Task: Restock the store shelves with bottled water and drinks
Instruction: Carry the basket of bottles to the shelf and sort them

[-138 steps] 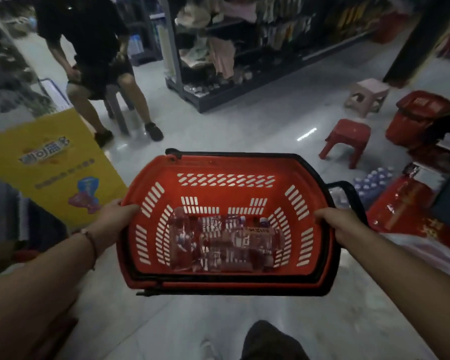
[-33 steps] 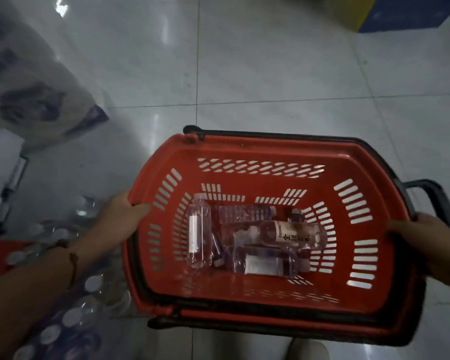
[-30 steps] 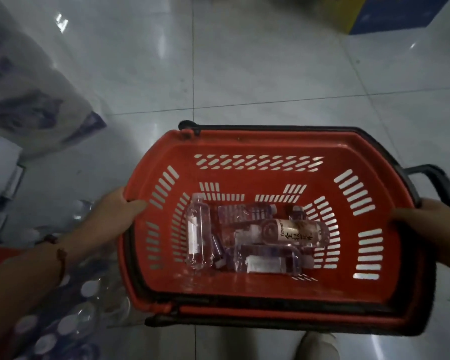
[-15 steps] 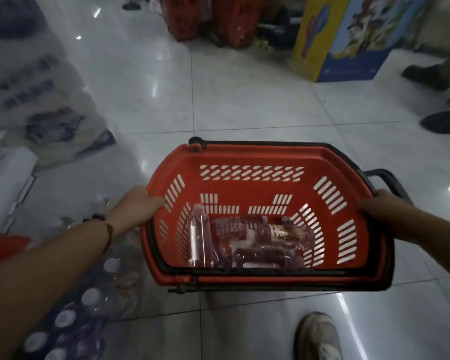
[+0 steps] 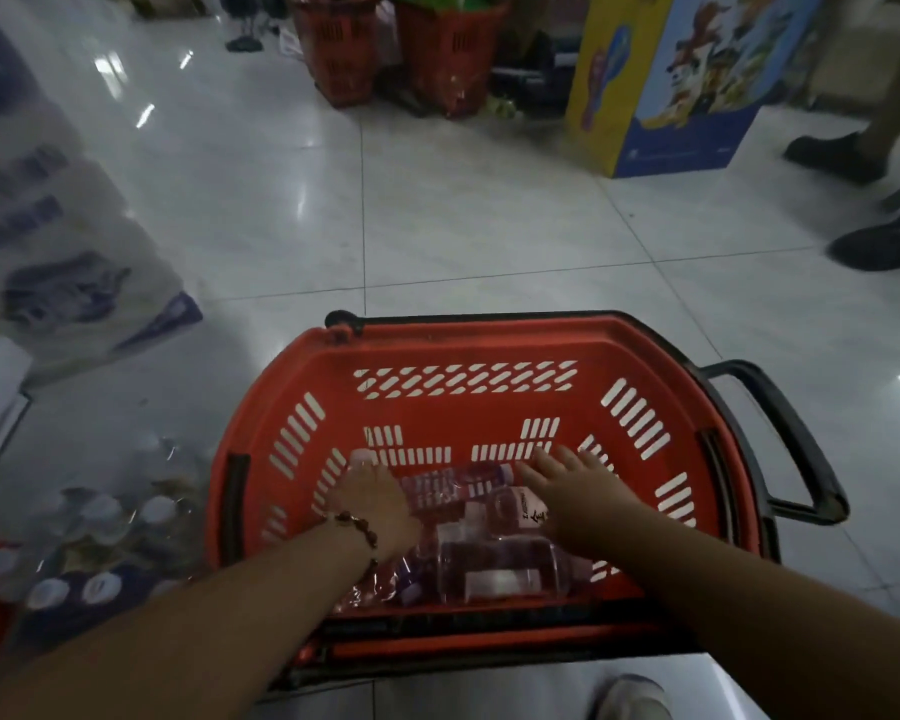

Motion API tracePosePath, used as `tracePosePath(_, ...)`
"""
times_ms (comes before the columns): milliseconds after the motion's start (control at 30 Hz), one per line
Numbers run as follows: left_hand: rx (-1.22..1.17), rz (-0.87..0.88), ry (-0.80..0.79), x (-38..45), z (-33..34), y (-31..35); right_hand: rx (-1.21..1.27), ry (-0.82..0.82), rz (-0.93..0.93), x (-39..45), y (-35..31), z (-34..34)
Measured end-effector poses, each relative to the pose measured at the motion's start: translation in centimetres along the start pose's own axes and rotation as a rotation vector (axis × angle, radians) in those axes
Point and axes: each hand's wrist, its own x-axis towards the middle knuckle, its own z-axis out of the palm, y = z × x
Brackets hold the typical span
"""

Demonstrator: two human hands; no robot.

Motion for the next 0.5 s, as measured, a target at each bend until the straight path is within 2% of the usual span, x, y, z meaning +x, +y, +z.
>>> tracePosePath(133, -0.022, -0.121, -0.206, 3.5, 2.5, -0.2, -0.046, -0.073, 0.009, 3.3, 0.1, 2.9)
tracePosePath(300, -0.167, -0.271, -0.159, 5.5, 5.4, -0.6, 0.088, -0.149, 0.014, 6.7, 0.7, 5.4)
tracePosePath(400, -0.441, -0.406, -0.078, 6.4, 6.8, -0.7, 0.273, -0.255, -0.011, 8.2, 1.3, 4.8)
tracePosePath(500, -0.601, -0.424, -0.047, 7.0, 6.5, -1.0, 0.389, -0.332, -0.026, 8.5, 2.2, 3.9)
